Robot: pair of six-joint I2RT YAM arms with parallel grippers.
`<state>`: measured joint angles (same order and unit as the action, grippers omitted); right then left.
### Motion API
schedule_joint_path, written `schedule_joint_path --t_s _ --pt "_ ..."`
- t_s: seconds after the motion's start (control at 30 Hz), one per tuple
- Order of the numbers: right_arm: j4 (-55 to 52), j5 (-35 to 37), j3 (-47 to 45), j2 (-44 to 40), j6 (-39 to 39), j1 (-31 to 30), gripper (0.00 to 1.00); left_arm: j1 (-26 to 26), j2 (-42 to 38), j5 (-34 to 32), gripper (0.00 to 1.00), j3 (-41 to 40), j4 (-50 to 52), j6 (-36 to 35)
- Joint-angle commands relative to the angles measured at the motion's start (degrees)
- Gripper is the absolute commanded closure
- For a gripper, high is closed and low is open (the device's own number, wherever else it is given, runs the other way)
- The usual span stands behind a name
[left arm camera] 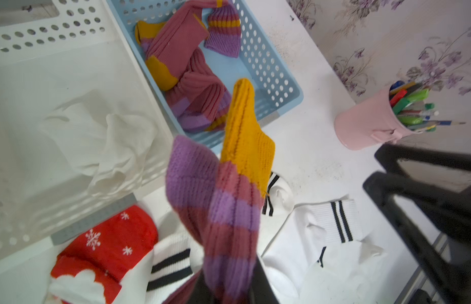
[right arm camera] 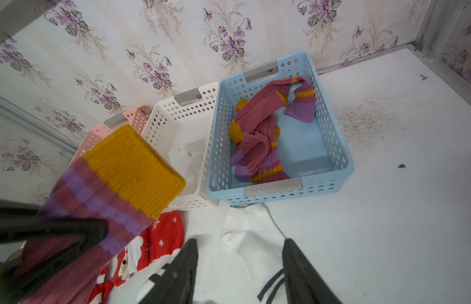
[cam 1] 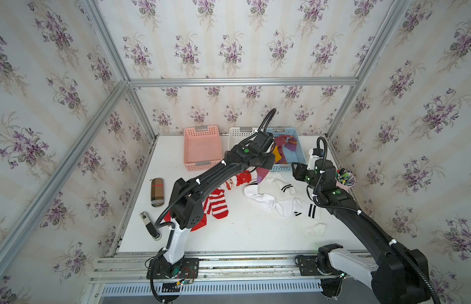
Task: Sort the socks into the basket by color
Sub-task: Place the sock in the bin.
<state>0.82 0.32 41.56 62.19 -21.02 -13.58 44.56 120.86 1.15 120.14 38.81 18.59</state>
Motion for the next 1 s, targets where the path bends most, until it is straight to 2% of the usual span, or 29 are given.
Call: schedule_joint_path --t_s 0.0,0.17,0.33,0.43,0.77,0.97 --pt "-0.38 -0.89 0.32 -0.76 -0.43 -0.04 0.47 -1.12 5.03 3.29 0.85 8.49 1.47 0.03" --pt "-0.80 -1.03 0.02 -1.55 -0.51 -0.04 0.47 -3.17 13.35 7.69 0.85 19.26 -2.61 3.79" --pt "-0.94 -1.50 -0.06 -1.70 -0.52 -0.04 0.47 -4.44 17.48 13.32 0.88 18.82 -16.38 10.37" --pt "-0.98 -2.14 -0.06 -1.33 -0.77 -0.04 0.47 -4.48 20.53 13.61 0.90 19.78 -23.86 13.82" --pt "-2.00 -2.81 -0.41 -2.59 -1.57 -0.04 0.47 -4.30 28.12 3.42 0.95 19.79 -46.01 23.79" --pt "-2.91 -2.86 -0.73 -4.10 -1.75 -0.04 0.47 -3.48 31.12 -2.31 0.95 19.96 -53.31 24.72"
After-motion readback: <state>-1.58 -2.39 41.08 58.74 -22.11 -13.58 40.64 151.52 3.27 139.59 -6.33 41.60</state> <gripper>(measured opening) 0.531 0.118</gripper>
